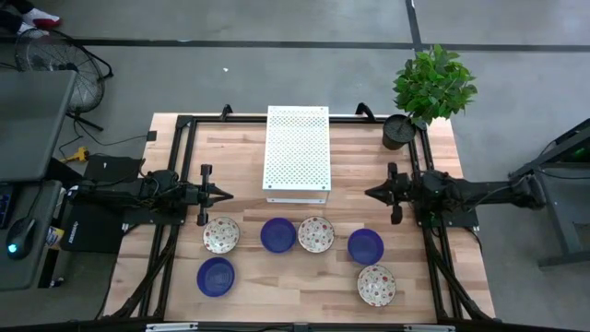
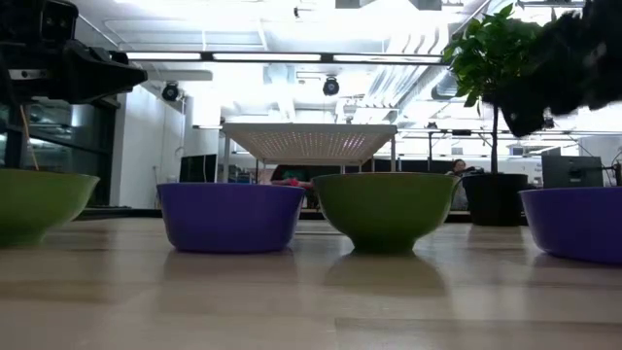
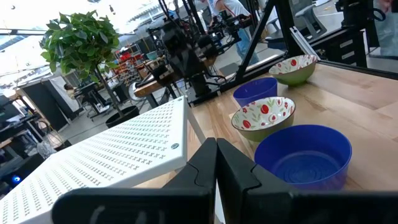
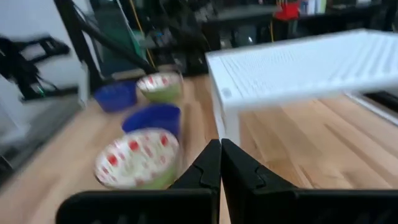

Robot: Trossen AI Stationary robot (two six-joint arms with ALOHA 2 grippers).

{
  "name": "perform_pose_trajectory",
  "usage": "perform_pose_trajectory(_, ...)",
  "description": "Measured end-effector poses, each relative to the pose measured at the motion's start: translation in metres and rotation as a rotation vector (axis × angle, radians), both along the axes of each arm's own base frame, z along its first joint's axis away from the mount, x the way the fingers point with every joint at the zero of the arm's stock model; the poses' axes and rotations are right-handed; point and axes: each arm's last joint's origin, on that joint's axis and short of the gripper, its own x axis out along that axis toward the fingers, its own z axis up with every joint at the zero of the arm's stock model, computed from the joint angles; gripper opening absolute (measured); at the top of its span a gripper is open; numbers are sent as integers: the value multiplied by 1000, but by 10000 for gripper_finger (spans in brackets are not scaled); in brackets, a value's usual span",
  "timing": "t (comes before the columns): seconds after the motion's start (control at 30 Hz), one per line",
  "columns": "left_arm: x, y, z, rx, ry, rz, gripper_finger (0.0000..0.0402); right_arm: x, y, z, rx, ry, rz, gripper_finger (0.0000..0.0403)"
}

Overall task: Pick & Place Mini bowls
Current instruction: Put the bottom green bowl on the shelf

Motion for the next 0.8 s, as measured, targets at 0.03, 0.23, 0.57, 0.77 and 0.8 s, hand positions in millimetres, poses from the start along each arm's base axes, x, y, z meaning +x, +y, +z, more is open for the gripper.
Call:
perform_pose_trajectory(0.03, 0, 0, 0, 0, 0, -1, 0, 0, 1, 6, 3, -17, 8, 0)
perform_pose_trajectory(0.23, 0, 0, 0, 0, 0, -1, 0, 2, 8, 39, 4, 34, 71, 0)
perform_pose_trajectory(0.57, 0, 0, 0, 0, 0, 0, 0, 31, 25, 95, 292, 139, 133, 0)
perform_pose_trajectory(0.77, 0, 0, 0, 0, 0, 0, 0, 54, 40, 113, 372, 207, 214, 0)
perform_pose_trajectory(0.8, 0, 0, 0, 0, 0, 0, 0, 58, 42, 115, 362, 214, 226, 0)
